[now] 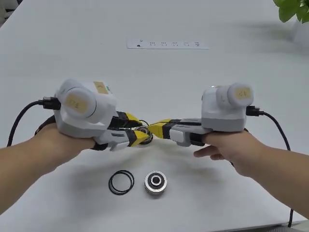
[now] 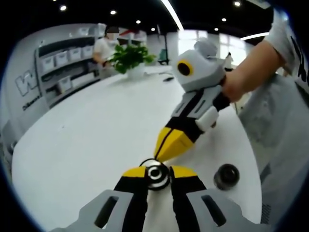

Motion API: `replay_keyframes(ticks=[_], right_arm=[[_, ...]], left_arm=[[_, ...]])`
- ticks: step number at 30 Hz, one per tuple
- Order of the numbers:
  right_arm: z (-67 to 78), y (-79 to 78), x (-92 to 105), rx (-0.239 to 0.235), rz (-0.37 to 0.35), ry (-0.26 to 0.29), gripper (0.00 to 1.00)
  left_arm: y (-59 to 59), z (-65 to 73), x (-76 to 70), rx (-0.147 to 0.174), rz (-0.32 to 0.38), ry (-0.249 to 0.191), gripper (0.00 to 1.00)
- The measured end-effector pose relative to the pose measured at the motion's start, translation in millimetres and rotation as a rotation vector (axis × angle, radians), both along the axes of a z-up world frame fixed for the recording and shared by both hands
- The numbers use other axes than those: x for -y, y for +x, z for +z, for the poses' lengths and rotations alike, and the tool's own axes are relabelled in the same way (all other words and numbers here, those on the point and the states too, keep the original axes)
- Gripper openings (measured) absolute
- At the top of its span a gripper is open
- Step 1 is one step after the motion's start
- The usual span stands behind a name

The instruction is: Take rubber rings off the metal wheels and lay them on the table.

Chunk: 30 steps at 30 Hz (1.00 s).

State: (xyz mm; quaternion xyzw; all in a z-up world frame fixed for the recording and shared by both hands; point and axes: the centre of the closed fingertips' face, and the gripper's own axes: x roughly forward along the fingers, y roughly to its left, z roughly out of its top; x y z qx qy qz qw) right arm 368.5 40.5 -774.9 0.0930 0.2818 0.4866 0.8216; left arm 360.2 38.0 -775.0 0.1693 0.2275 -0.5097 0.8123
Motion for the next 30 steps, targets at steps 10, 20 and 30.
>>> replay_keyframes(ticks=[10, 20, 30], right_arm=[[5.9, -0.7, 0.0, -0.004, -0.003, 0.018, 0.0], [11.6, -4.1, -1.5, -0.011, 0.007, 0.038, 0.0], [16.3, -7.4, -3.5, -0.018, 0.021, 0.05, 0.0]], left_arm=[[-9.1, 15.9, 0.4, 0.006, -0.012, -0.045, 0.24], [-13.8, 29.3, -2.7, 0.025, -0.013, -0.076, 0.31], [-16.4, 37.9, -11.5, 0.033, -0.01, -0.091, 0.39]])
